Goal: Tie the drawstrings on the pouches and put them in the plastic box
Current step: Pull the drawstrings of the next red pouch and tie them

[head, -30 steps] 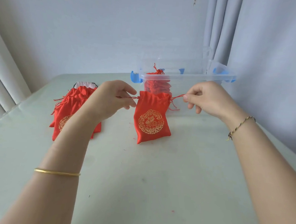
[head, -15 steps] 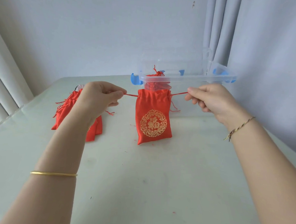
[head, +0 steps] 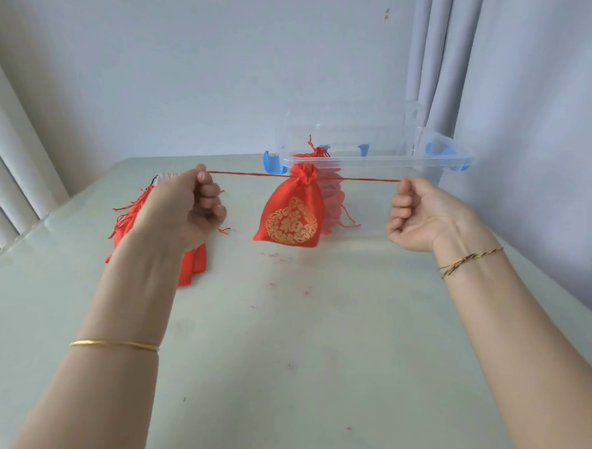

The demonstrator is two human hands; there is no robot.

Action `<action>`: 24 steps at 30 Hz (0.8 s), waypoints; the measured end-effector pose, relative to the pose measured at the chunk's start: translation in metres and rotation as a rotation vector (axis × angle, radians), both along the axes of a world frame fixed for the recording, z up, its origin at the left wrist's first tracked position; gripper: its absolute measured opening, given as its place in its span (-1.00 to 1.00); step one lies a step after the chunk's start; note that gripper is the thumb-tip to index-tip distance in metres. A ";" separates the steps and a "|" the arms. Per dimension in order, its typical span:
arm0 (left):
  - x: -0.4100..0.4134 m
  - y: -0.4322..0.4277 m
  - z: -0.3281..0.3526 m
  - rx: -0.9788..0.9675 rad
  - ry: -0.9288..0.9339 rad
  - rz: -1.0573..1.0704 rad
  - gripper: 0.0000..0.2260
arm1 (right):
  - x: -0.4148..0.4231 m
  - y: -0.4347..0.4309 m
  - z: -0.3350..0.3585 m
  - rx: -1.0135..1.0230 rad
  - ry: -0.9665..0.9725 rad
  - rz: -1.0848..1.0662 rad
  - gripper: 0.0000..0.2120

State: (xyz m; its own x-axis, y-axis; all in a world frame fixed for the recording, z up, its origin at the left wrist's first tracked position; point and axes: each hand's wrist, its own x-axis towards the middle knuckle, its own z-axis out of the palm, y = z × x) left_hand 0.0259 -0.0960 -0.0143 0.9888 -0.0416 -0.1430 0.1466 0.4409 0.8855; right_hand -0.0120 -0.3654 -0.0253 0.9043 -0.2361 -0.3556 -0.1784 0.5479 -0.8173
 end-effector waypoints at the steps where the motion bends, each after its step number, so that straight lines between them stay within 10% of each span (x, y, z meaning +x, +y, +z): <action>1: -0.001 -0.001 0.001 -0.069 0.006 -0.017 -0.65 | 0.000 -0.001 0.001 -0.004 -0.008 -0.026 -0.71; 15: -0.050 -0.044 0.027 0.274 -0.416 -0.427 -0.81 | -0.034 0.051 0.041 -0.735 -0.574 0.000 -0.70; 24: -0.058 -0.056 0.025 0.544 -0.557 -0.429 -0.87 | -0.037 0.064 0.039 -0.811 -0.658 0.086 -0.70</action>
State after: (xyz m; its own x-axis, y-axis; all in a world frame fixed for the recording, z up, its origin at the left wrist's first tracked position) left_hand -0.0323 -0.1516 0.0104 0.8353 -0.4915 0.2463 -0.3123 -0.0556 0.9483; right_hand -0.0492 -0.3017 0.0136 0.8867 -0.1092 0.4492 0.4228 -0.2015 -0.8836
